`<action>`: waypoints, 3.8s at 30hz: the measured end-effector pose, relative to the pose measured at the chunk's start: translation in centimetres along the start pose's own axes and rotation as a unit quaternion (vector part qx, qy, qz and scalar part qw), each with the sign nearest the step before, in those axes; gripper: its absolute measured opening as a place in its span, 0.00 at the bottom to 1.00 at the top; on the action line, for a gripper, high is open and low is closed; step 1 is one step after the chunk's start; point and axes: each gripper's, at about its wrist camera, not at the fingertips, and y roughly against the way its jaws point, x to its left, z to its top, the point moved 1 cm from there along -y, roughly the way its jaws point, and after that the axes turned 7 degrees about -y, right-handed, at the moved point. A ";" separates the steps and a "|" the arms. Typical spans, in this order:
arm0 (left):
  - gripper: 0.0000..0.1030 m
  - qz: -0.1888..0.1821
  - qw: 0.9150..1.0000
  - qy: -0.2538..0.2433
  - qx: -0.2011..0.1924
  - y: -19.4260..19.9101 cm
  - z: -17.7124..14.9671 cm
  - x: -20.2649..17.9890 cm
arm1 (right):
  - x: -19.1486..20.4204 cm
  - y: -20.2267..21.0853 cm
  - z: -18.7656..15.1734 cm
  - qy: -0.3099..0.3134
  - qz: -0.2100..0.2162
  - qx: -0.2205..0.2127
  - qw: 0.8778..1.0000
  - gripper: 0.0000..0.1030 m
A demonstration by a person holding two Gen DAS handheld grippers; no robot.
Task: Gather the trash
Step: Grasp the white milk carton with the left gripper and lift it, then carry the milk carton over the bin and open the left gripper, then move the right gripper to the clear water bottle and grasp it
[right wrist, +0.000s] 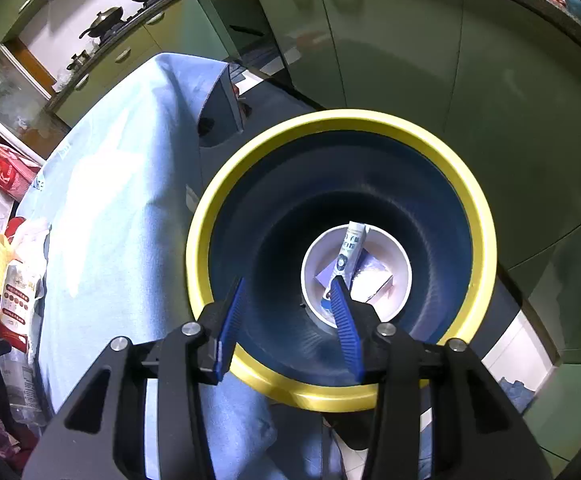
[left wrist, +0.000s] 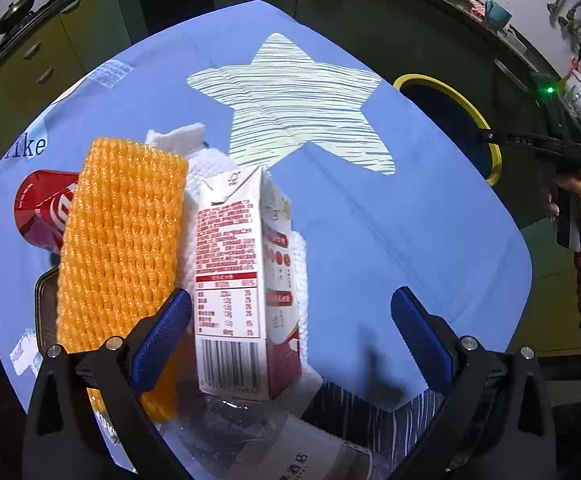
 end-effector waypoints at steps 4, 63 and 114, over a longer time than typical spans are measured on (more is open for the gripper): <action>0.91 0.005 1.000 -0.009 -0.011 0.6 0.0 -0.7 | 0.0 -0.2 0.0 -0.001 0.000 0.003 1.000 0.41; 0.62 -0.081 0.971 -0.227 0.006 -12.8 24.5 -24.3 | -7.4 8.4 -2.6 -0.052 -0.014 -0.074 0.996 0.41; 0.96 0.249 0.894 0.265 -0.261 19.5 -21.5 7.7 | 37.1 1.4 -18.8 0.313 0.063 0.227 0.920 0.62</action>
